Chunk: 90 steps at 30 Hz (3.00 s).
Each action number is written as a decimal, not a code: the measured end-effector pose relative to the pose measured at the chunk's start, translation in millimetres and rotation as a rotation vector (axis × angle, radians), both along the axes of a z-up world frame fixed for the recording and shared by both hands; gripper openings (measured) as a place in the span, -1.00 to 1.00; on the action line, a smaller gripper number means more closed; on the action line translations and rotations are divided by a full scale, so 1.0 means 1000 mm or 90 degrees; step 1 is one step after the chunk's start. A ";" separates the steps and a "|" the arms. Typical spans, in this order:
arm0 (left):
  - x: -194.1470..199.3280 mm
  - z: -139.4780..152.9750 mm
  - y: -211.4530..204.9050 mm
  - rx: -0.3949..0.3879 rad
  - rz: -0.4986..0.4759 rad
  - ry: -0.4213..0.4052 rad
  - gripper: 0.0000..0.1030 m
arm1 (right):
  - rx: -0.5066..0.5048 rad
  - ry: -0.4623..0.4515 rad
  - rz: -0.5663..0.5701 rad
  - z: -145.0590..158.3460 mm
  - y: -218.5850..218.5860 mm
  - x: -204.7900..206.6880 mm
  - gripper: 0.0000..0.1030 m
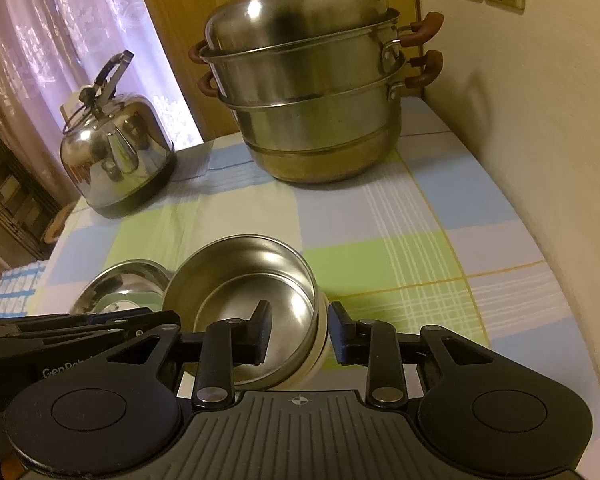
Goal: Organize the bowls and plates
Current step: 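Lower the steel cup into the cream bowl and open the left gripper, then pull the left tool back from the bowl stack, then move the left tool to the rim of the bowl stack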
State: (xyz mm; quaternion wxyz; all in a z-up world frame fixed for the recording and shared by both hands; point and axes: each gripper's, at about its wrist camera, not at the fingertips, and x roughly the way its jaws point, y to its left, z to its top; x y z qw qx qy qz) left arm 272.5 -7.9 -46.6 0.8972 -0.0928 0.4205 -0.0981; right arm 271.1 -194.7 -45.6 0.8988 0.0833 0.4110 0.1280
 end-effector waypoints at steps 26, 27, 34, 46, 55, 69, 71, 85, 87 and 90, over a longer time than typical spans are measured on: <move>-0.127 0.018 -0.002 0.050 0.030 0.009 0.13 | 0.026 0.029 0.035 0.009 -0.018 -0.108 0.21; -0.133 0.018 -0.003 0.052 0.033 0.011 0.14 | 0.024 0.033 0.039 0.008 -0.018 -0.114 0.21; -0.177 0.019 -0.010 0.059 0.062 0.023 0.15 | 0.005 0.044 0.069 0.003 -0.022 -0.156 0.22; -0.236 0.015 -0.023 0.070 0.105 0.037 0.15 | -0.009 0.061 0.116 -0.007 -0.030 -0.210 0.23; -0.264 0.013 -0.031 0.072 0.124 0.041 0.15 | -0.012 0.057 0.149 -0.008 -0.030 -0.228 0.24; -0.261 0.008 -0.032 0.077 0.116 0.051 0.15 | -0.010 0.064 0.151 -0.013 -0.029 -0.229 0.24; -0.254 0.007 -0.030 0.078 0.111 0.053 0.15 | -0.011 0.066 0.145 -0.014 -0.028 -0.225 0.24; -0.154 0.011 0.003 0.067 0.041 0.011 -0.03 | -0.024 0.034 0.039 -0.007 -0.026 -0.141 0.24; -0.139 0.010 0.007 0.069 0.028 0.010 -0.03 | -0.028 0.034 0.024 -0.006 -0.025 -0.128 0.24; -0.118 0.010 0.010 0.069 0.006 0.008 -0.03 | -0.030 0.035 0.006 -0.007 -0.021 -0.113 0.24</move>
